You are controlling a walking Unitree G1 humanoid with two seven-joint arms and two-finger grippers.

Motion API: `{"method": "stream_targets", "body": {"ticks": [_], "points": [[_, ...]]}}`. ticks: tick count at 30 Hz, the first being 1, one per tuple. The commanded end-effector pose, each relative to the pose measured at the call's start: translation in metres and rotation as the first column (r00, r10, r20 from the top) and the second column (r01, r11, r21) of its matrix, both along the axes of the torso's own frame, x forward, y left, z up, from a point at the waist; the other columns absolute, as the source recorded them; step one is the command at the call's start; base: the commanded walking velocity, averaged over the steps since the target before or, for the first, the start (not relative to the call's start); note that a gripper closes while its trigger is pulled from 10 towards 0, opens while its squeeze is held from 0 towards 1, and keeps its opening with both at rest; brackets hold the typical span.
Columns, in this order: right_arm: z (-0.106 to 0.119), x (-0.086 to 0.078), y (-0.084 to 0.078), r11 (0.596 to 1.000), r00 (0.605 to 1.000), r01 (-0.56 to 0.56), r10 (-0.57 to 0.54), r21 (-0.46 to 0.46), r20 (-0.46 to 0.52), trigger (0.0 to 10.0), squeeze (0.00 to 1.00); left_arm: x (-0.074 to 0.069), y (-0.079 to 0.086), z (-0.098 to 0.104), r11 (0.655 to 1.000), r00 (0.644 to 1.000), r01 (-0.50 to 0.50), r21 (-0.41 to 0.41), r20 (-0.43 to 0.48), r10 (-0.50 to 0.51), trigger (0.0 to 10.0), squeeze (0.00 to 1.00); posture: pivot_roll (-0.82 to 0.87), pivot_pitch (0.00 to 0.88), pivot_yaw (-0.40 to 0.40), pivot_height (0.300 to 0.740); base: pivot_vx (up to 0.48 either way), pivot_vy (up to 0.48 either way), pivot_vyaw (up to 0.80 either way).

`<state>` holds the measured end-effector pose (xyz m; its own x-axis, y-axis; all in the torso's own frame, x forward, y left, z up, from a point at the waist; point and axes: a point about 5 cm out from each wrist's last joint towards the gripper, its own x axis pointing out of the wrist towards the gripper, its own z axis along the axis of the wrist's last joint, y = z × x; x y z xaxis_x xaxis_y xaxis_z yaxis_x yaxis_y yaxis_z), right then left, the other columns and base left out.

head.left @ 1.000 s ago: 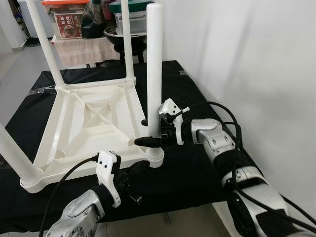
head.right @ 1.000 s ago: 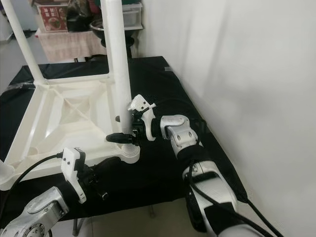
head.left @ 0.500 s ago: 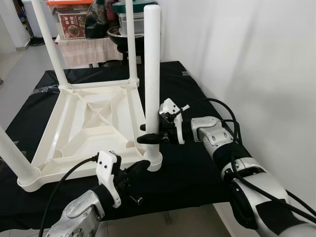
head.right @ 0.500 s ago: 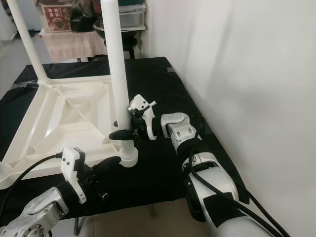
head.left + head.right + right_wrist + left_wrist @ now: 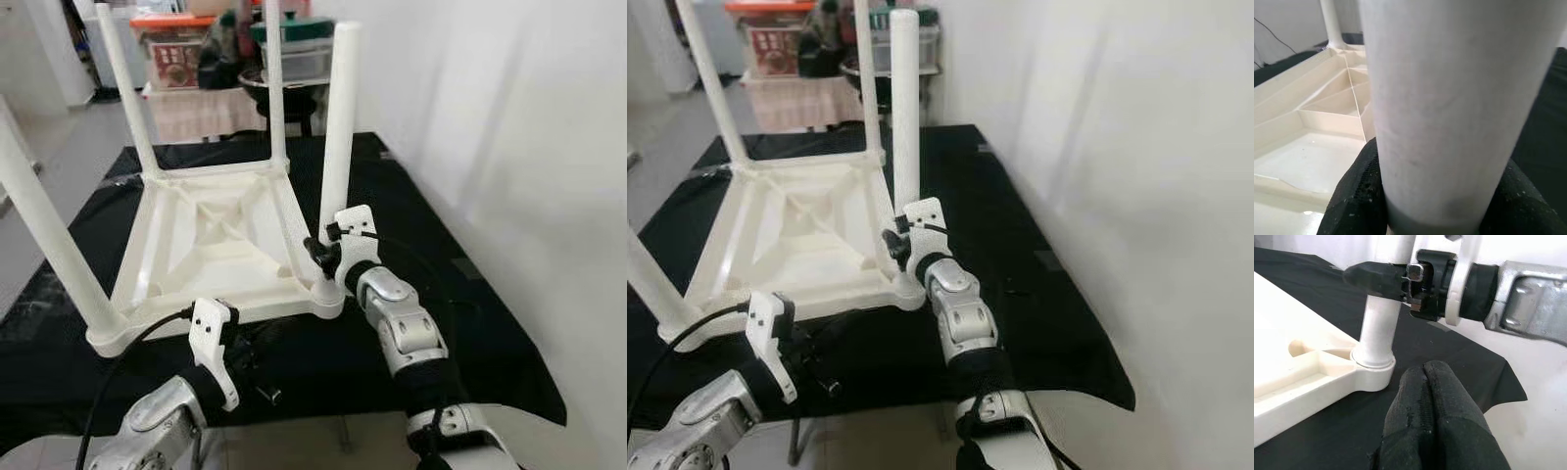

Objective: Building children table

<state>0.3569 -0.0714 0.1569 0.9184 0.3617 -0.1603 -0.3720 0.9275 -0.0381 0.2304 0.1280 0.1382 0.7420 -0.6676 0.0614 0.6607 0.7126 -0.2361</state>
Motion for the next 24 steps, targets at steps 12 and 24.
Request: {"method": "stream_targets", "body": {"ticks": [12,24], "points": [[0.012,0.011,0.034,0.969,0.968,-0.249,0.249,0.005,0.014,10.0,1.00,0.002,0.003,0.004,1.000,1.000,0.000,0.004,0.005,0.000,10.0,0.00,0.04,0.000,-0.016,0.740,0.000,0.000,0.00],[0.047,0.009,0.007,0.636,0.635,-0.765,0.771,-0.101,0.045,10.0,0.00,-0.002,-0.001,0.000,1.000,1.000,0.007,0.011,-0.008,-0.007,10.0,0.00,0.07,0.000,-0.033,0.740,0.000,0.000,0.00]]}}
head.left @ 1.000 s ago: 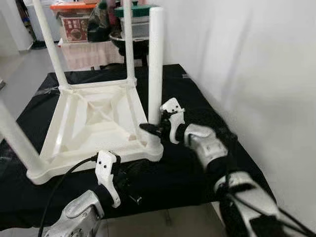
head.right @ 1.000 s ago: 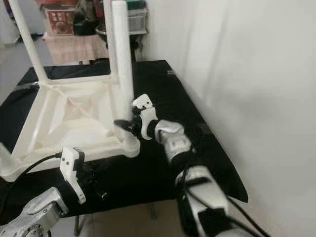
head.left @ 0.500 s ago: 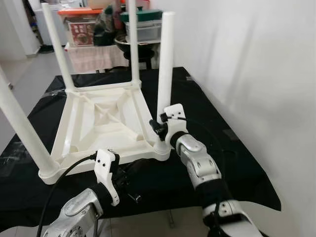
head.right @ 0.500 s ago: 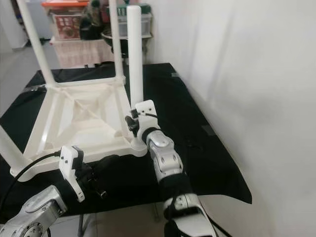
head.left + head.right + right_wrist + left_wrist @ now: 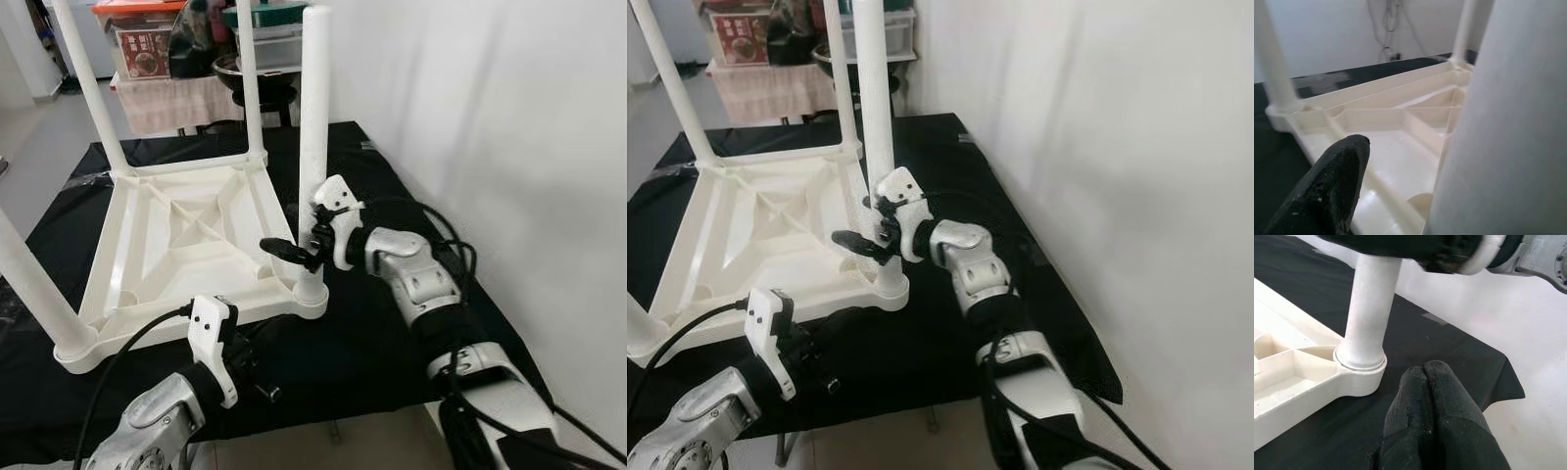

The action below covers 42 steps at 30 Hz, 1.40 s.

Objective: Building children table

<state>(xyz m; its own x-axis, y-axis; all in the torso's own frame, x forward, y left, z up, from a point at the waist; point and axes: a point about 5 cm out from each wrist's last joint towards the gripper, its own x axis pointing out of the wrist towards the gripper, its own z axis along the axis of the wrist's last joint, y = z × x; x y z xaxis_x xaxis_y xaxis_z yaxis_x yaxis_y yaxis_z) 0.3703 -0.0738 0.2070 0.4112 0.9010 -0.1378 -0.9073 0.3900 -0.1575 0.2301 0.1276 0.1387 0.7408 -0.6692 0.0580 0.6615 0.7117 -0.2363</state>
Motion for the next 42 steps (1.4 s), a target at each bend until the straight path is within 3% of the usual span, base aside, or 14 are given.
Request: {"method": "stream_targets", "body": {"ticks": [1,9,10,11,12,19,27,28,30,32,34,39,40,42], "points": [[-0.004,-0.006,0.007,0.989,0.988,-0.150,0.149,-0.018,-0.037,10.0,0.00,-0.004,-0.001,-0.001,1.000,1.000,0.005,0.008,-0.007,-0.005,10.0,0.00,0.07,0.000,-0.035,0.740,0.000,0.000,0.00],[-0.008,-0.007,0.001,0.950,0.947,-0.308,0.300,-0.054,-0.113,10.0,0.00,-0.014,0.000,0.002,1.000,1.000,0.007,-0.013,-0.030,-0.007,10.0,0.00,0.09,0.029,-0.034,0.740,0.000,0.000,0.00],[-0.008,-0.005,0.001,0.958,0.955,-0.282,0.275,-0.055,-0.110,8.9,0.00,-0.016,0.001,0.001,1.000,0.999,0.004,-0.008,-0.035,-0.004,10.0,0.00,0.10,0.036,-0.037,0.740,0.000,0.000,0.00],[-0.008,-0.005,0.001,0.958,0.955,-0.282,0.275,-0.055,-0.110,8.9,0.00,-0.016,0.001,0.001,1.000,0.999,0.004,-0.008,-0.035,-0.004,10.0,0.00,0.10,0.036,-0.037,0.740,0.000,0.000,0.00],[-0.008,-0.001,0.001,0.974,0.972,-0.221,0.215,-0.056,-0.094,0.0,0.00,-0.018,0.000,0.000,1.000,0.999,0.006,0.001,-0.037,-0.006,10.0,0.00,0.10,0.047,-0.031,0.740,0.000,0.000,0.00],[-0.009,0.006,0.003,0.999,0.995,-0.053,0.054,0.014,-0.084,0.0,0.00,-0.021,-0.002,0.001,1.000,0.999,0.011,0.010,-0.038,-0.011,10.0,0.00,0.10,0.057,-0.038,0.740,0.000,0.000,0.00],[-0.054,-0.023,-0.010,0.969,0.952,0.246,-0.246,-0.024,-0.184,0.0,0.00,-0.027,0.003,0.002,1.000,0.999,-0.011,-0.001,-0.044,0.011,10.0,0.00,0.09,0.081,-0.053,0.740,0.000,0.000,0.00],[-0.053,-0.020,-0.035,0.728,0.716,0.681,-0.684,-0.070,-0.139,0.0,0.00,-0.027,0.004,0.003,1.000,0.999,-0.012,0.001,-0.043,0.012,10.0,0.00,0.07,0.085,-0.055,0.740,0.000,0.000,0.00],[-0.061,-0.061,-0.045,0.564,0.555,0.812,-0.826,-0.153,-0.100,0.0,0.00,-0.023,0.004,0.004,1.000,0.999,-0.010,-0.008,-0.036,0.010,10.0,0.00,0.05,0.088,-0.042,0.740,0.000,0.000,0.00],[-0.059,-0.064,-0.044,0.566,0.562,0.812,-0.824,-0.141,-0.069,0.0,0.00,-0.021,0.003,0.005,1.000,0.999,-0.006,-0.014,-0.032,0.006,10.0,0.00,0.02,0.084,-0.026,0.740,0.000,0.000,0.00],[-0.055,-0.050,-0.036,0.621,0.624,0.776,-0.781,-0.106,-0.013,0.0,0.00,-0.016,0.000,0.006,1.000,1.000,0.006,-0.010,-0.023,-0.007,10.0,0.00,0.04,0.069,-0.036,0.740,0.000,0.000,0.00],[-0.056,-0.035,-0.016,0.682,0.680,0.726,-0.731,-0.091,-0.051,0.0,0.00,-0.008,-0.001,0.005,1.000,1.000,0.015,0.021,-0.017,-0.014,10.0,0.00,0.04,0.042,-0.027,0.740,0.000,0.000,0.00],[-0.054,-0.032,-0.010,0.708,0.706,0.701,-0.706,-0.084,-0.066,10.0,0.00,-0.007,0.000,0.004,1.000,1.000,0.007,0.029,-0.016,-0.007,10.0,0.00,0.05,0.028,-0.031,0.740,0.000,0.000,0.00],[-0.052,-0.029,-0.005,0.736,0.732,0.672,-0.677,-0.081,-0.081,10.0,0.00,-0.007,0.001,0.003,1.000,1.000,-0.001,0.031,-0.017,0.002,10.0,0.00,0.05,0.026,-0.030,0.740,0.000,0.000,0.00]]}}
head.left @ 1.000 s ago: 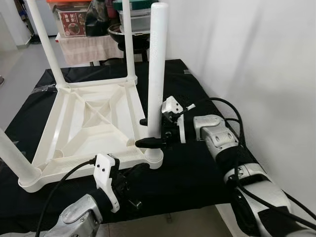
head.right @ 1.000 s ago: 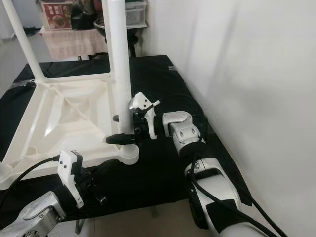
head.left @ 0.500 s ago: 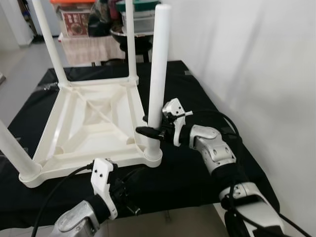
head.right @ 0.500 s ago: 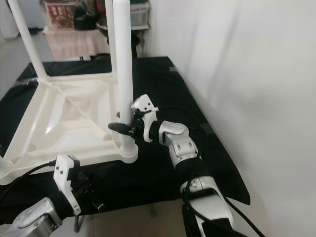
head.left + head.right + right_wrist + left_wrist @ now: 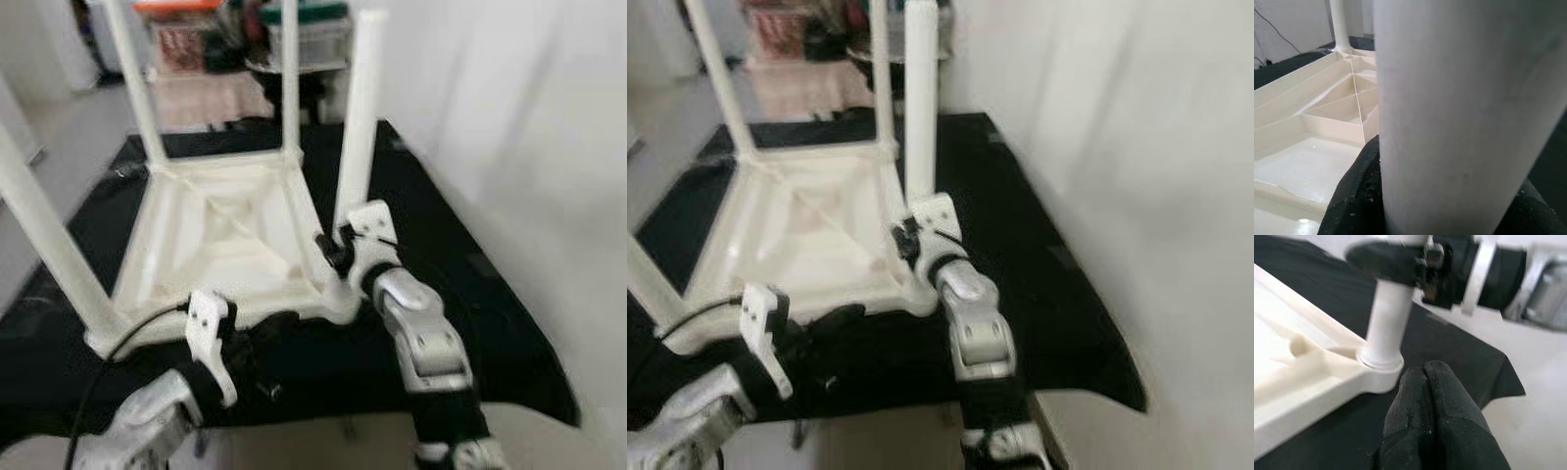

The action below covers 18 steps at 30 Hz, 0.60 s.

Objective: Building children table

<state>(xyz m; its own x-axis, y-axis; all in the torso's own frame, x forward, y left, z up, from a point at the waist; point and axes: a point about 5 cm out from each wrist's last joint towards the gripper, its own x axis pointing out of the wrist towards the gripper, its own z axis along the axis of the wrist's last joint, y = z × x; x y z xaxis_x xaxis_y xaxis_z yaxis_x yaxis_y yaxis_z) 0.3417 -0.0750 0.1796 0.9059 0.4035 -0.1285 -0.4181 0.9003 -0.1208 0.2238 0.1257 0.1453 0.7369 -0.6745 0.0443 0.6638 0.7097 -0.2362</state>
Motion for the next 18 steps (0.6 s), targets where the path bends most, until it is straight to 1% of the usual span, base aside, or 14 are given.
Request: {"method": "stream_targets", "body": {"ticks": [1,4,5,7,8,9,10,11,12,13,14,16,17,18], "points": [[-0.018,0.001,0.003,0.999,0.993,-0.043,0.042,-0.007,-0.109,10.0,0.84,0.000,0.005,-0.005,1.000,1.000,-0.019,0.020,-0.008,0.019,10.0,0.00,0.05,0.014,-0.030,0.740,0.000,0.000,0.00],[-0.013,0.000,0.007,0.997,0.991,-0.074,0.075,0.018,-0.108,10.0,0.84,0.000,0.006,-0.005,0.999,1.000,-0.027,0.018,-0.009,0.027,10.0,0.00,0.05,0.014,-0.030,0.740,0.000,0.000,0.00],[-0.003,-0.001,0.011,0.981,0.978,-0.185,0.189,0.058,-0.092,10.0,1.00,0.001,0.007,-0.006,0.999,0.999,-0.032,0.017,-0.009,0.032,10.0,0.00,0.06,0.001,-0.038,0.740,0.000,0.000,0.00],[-0.003,-0.001,0.011,0.981,0.978,-0.185,0.189,0.058,-0.092,10.0,1.00,0.001,0.007,-0.006,0.999,0.999,-0.032,0.017,-0.009,0.032,10.0,0.00,0.06,0.001,-0.038,0.740,0.000,0.000,0.00],[0.008,0.000,0.013,0.934,0.934,-0.351,0.354,0.069,-0.051,10.0,0.79,0.002,0.006,-0.006,0.999,0.999,-0.034,0.017,-0.007,0.034,10.0,0.00,0.06,0.000,-0.043,0.740,0.000,0.000,0.00],[0.008,0.000,0.013,0.934,0.934,-0.351,0.354,0.069,-0.051,10.0,0.79,0.002,0.006,-0.006,0.999,0.999,-0.034,0.017,-0.007,0.034,10.0,0.00,0.06,0.000,-0.043,0.740,0.000,0.000,0.00],[0.023,0.006,0.008,0.788,0.788,-0.615,0.615,0.015,0.000,10.0,0.00,0.005,0.003,-0.006,0.999,1.000,-0.029,0.015,-0.003,0.029,10.0,0.00,0.07,0.000,-0.047,0.740,0.000,0.000,0.00],[0.023,0.006,0.008,0.788,0.788,-0.615,0.615,0.015,0.000,10.0,0.00,0.005,0.003,-0.006,0.999,1.000,-0.029,0.015,-0.003,0.029,10.0,0.00,0.07,0.000,-0.047,0.740,0.000,0.000,0.00],[0.026,0.008,0.005,0.752,0.752,-0.659,0.659,-0.014,0.005,10.0,0.00,0.005,0.002,-0.006,1.000,1.000,-0.027,0.015,-0.002,0.027,10.0,0.00,0.07,0.000,-0.049,0.740,0.000,0.000,0.00],[0.026,0.008,0.005,0.752,0.752,-0.659,0.659,-0.014,0.005,10.0,0.00,0.005,0.002,-0.006,1.000,1.000,-0.027,0.015,-0.002,0.027,10.0,0.00,0.07,0.000,-0.049,0.740,0.000,0.000,0.00],[0.026,0.010,0.004,0.707,0.707,-0.707,0.707,-0.034,-0.007,10.0,0.00,0.005,0.001,-0.006,1.000,1.000,-0.025,0.014,-0.001,0.025,10.0,0.00,0.08,0.000,-0.055,0.740,0.000,0.000,0.00],[0.027,0.015,0.005,0.655,0.657,-0.754,0.753,-0.045,-0.033,10.0,0.00,0.003,0.001,-0.006,1.000,1.000,-0.023,0.012,-0.002,0.023,10.0,0.00,0.08,0.000,-0.058,0.740,0.000,0.000,0.00],[0.027,0.015,0.005,0.655,0.657,-0.754,0.753,-0.045,-0.033,10.0,0.00,0.003,0.001,-0.006,1.000,1.000,-0.023,0.012,-0.002,0.023,10.0,0.00,0.08,0.000,-0.058,0.740,0.000,0.000,0.00],[0.029,0.018,0.007,0.637,0.638,-0.770,0.769,-0.036,-0.046,10.0,0.00,0.002,0.000,-0.006,1.000,1.000,-0.025,0.006,-0.004,0.025,10.0,0.00,0.09,0.000,-0.066,0.740,0.000,0.000,0.00]]}}
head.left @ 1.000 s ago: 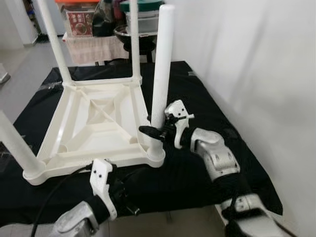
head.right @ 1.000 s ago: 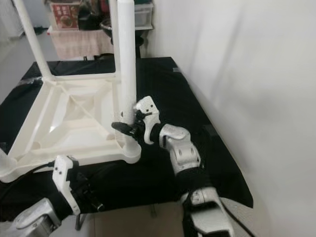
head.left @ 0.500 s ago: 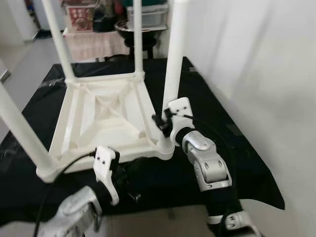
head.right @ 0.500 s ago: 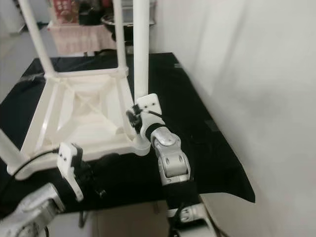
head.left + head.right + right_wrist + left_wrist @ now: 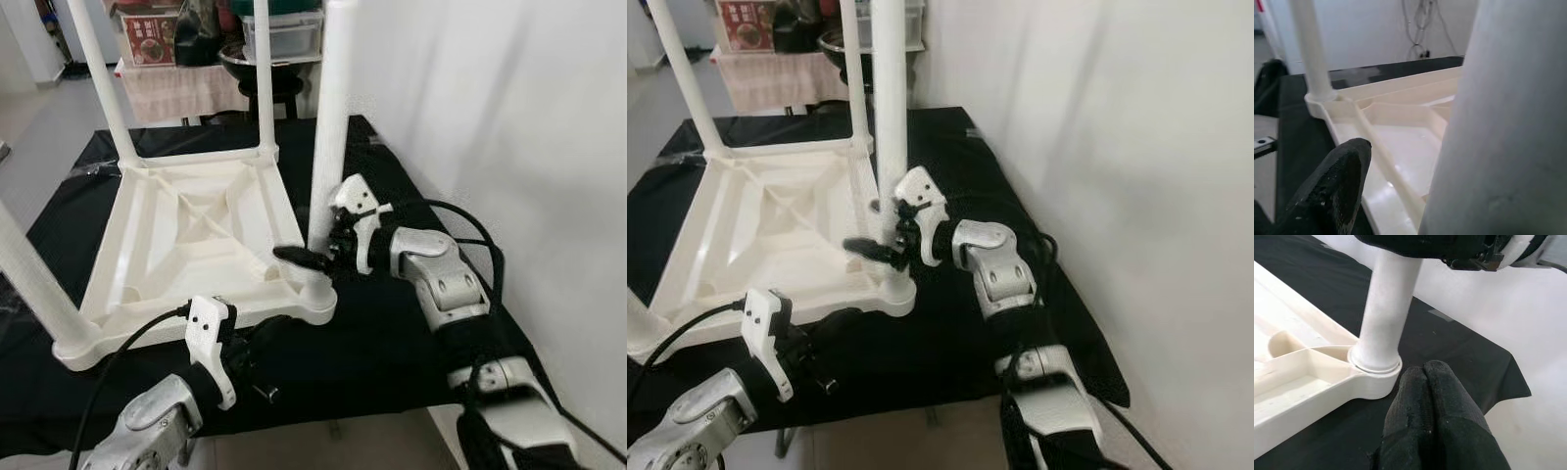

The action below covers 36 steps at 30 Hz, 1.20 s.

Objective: Building children table

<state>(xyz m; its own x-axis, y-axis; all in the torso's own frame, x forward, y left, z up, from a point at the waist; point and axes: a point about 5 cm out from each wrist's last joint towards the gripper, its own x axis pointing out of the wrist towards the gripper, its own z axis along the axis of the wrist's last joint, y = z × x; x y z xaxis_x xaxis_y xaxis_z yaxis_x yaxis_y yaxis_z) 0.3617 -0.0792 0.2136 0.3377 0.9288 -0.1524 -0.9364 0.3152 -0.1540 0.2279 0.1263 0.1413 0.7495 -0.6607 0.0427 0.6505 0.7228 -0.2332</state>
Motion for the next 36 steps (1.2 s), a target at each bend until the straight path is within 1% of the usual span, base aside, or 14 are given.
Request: {"method": "stream_targets", "body": {"ticks": [1,2,10,18,19,20,21,23,24,25,26,28,31,36], "points": [[-0.004,0.001,0.013,0.997,0.996,-0.077,0.076,-0.024,-0.043,10.0,0.00,-0.003,-0.001,-0.002,1.000,1.000,-0.007,-0.002,-0.006,0.007,10.0,0.00,0.09,0.000,-0.068,0.740,0.000,0.000,0.00],[-0.003,0.003,0.014,0.995,0.994,-0.094,0.093,-0.022,-0.057,1.0,0.00,-0.004,-0.002,-0.002,1.000,1.000,-0.007,-0.006,-0.007,0.007,10.0,0.00,0.09,0.003,-0.073,0.740,0.000,0.000,0.00],[-0.003,0.005,0.011,0.987,0.980,-0.159,0.159,0.009,-0.118,0.0,0.00,-0.007,-0.007,-0.002,1.000,1.000,-0.002,-0.019,-0.006,0.002,10.0,0.00,0.09,0.007,-0.079,0.740,0.000,0.000,0.00],[-0.017,0.010,-0.005,0.999,0.992,-0.046,0.046,-0.004,-0.117,0.0,0.00,-0.008,-0.007,-0.003,1.000,1.000,-0.001,-0.023,-0.006,0.000,10.0,0.00,0.08,0.008,-0.083,0.740,0.000,0.000,0.00],[-0.022,0.011,-0.010,0.999,0.993,0.034,-0.034,-0.006,-0.116,0.0,0.00,-0.008,-0.007,-0.002,1.000,1.000,-0.003,-0.024,-0.006,0.003,10.0,0.00,0.07,0.012,-0.086,0.740,0.000,0.000,0.00],[-0.036,0.009,-0.014,0.985,0.978,0.168,-0.172,-0.040,-0.114,0.0,0.00,-0.009,-0.005,-0.002,1.000,1.000,-0.006,-0.024,-0.005,0.006,10.0,0.00,0.07,0.014,-0.080,0.740,0.000,0.000,0.00],[-0.057,0.004,-0.014,0.899,0.891,0.426,-0.437,-0.102,-0.126,0.0,0.00,-0.009,-0.002,-0.002,1.000,1.000,-0.009,-0.023,-0.006,0.008,10.0,0.00,0.05,0.019,-0.062,0.740,0.000,0.000,0.00],[-0.057,0.004,-0.014,0.899,0.891,0.426,-0.437,-0.102,-0.126,0.0,0.00,-0.009,-0.002,-0.002,1.000,1.000,-0.009,-0.023,-0.006,0.008,10.0,0.00,0.05,0.019,-0.062,0.740,0.000,0.000,0.00],[-0.076,-0.019,-0.009,0.808,0.795,0.562,-0.587,-0.175,-0.155,0.0,0.00,-0.009,0.001,-0.002,1.000,1.000,-0.007,-0.021,-0.009,0.006,10.0,0.00,0.04,0.026,-0.047,0.740,0.000,0.000,0.00],[-0.076,-0.019,-0.009,0.808,0.795,0.562,-0.587,-0.175,-0.155,0.0,0.00,-0.009,0.001,-0.002,1.000,1.000,-0.007,-0.021,-0.009,0.006,10.0,0.00,0.04,0.026,-0.047,0.740,0.000,0.000,0.00],[-0.081,-0.039,-0.005,0.729,0.725,0.650,-0.679,-0.213,-0.112,0.0,0.00,-0.007,0.004,-0.002,1.000,1.000,0.000,-0.013,-0.012,0.000,10.0,0.00,0.05,0.017,-0.035,0.740,0.000,0.000,0.00],[-0.077,-0.043,-0.003,0.693,0.695,0.690,-0.715,-0.209,-0.077,0.0,0.00,-0.005,0.006,-0.003,1.000,1.000,0.002,-0.007,-0.014,-0.002,10.0,0.00,0.04,0.001,-0.022,0.740,0.000,0.000,0.00],[-0.071,-0.034,0.004,0.718,0.726,0.671,-0.687,-0.187,-0.032,0.0,0.00,-0.002,0.006,-0.004,1.000,1.000,0.004,0.000,-0.014,-0.004,10.0,0.00,0.04,0.000,-0.025,0.740,0.000,0.000,0.00],[-0.070,-0.023,0.006,0.716,0.724,0.675,-0.689,-0.178,-0.024,0.0,0.00,0.000,0.007,-0.004,1.000,1.000,-0.006,0.005,-0.008,0.006,10.0,0.00,0.06,0.000,-0.031,0.740,0.000,0.000,0.00]]}}
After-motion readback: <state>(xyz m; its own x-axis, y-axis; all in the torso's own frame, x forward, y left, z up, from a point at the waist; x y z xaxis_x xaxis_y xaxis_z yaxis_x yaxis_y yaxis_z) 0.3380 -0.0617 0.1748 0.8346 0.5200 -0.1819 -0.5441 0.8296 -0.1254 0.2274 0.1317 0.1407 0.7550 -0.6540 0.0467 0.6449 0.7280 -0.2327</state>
